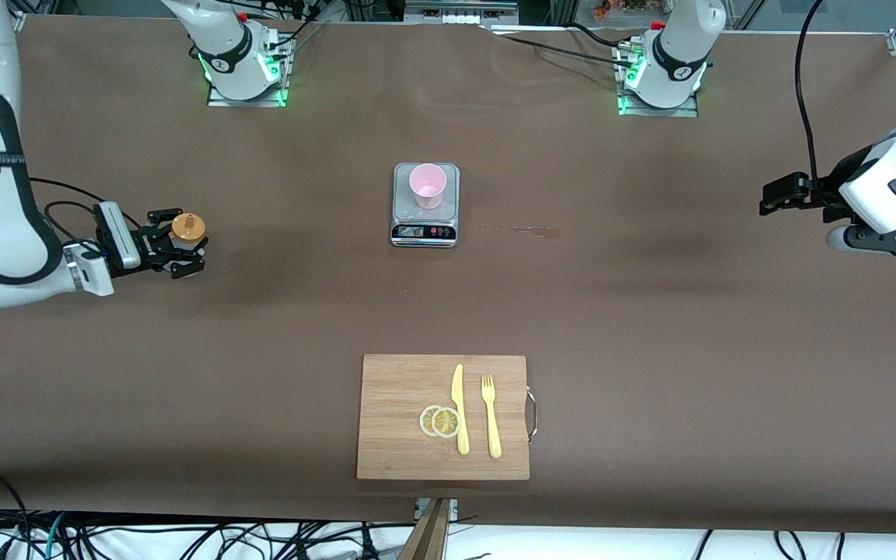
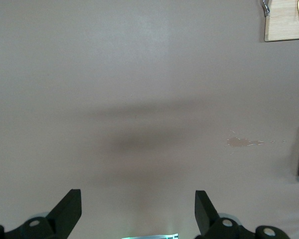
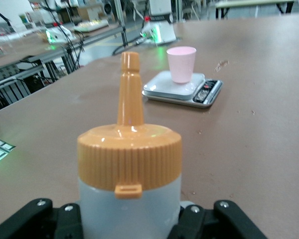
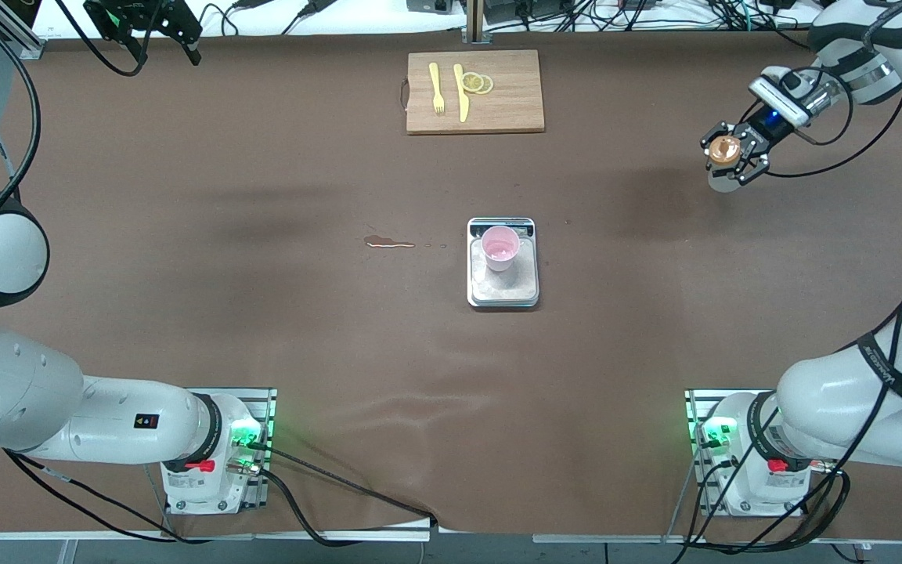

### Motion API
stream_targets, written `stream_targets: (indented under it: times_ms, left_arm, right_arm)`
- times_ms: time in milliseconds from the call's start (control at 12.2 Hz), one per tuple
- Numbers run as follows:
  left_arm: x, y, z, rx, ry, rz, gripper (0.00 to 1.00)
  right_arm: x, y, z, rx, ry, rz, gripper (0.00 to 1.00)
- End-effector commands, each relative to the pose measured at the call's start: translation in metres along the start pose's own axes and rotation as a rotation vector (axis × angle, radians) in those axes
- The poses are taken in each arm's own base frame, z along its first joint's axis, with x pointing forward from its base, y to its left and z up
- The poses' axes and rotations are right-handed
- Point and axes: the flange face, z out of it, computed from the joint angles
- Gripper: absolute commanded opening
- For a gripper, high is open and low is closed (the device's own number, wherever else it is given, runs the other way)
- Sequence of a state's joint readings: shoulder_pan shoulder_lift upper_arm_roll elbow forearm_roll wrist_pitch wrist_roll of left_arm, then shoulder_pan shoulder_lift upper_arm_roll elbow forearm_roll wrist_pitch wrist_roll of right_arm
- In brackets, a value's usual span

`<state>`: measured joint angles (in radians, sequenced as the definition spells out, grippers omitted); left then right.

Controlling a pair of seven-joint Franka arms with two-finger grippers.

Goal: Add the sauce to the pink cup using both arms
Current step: 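Carry the sauce bottle back beside the scale with the right gripper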

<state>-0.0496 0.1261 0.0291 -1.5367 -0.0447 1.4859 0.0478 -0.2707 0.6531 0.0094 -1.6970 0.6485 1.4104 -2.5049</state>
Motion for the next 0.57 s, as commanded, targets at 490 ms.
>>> stream_targets:
  times_ms: [490]
  left_arm:
    - [0.001,-0.004,-0.008,0.018,0.0,0.015,1.0]
  right_arm:
    - [-0.086,-0.032,0.025,0.004,0.277,-0.174,0.12]
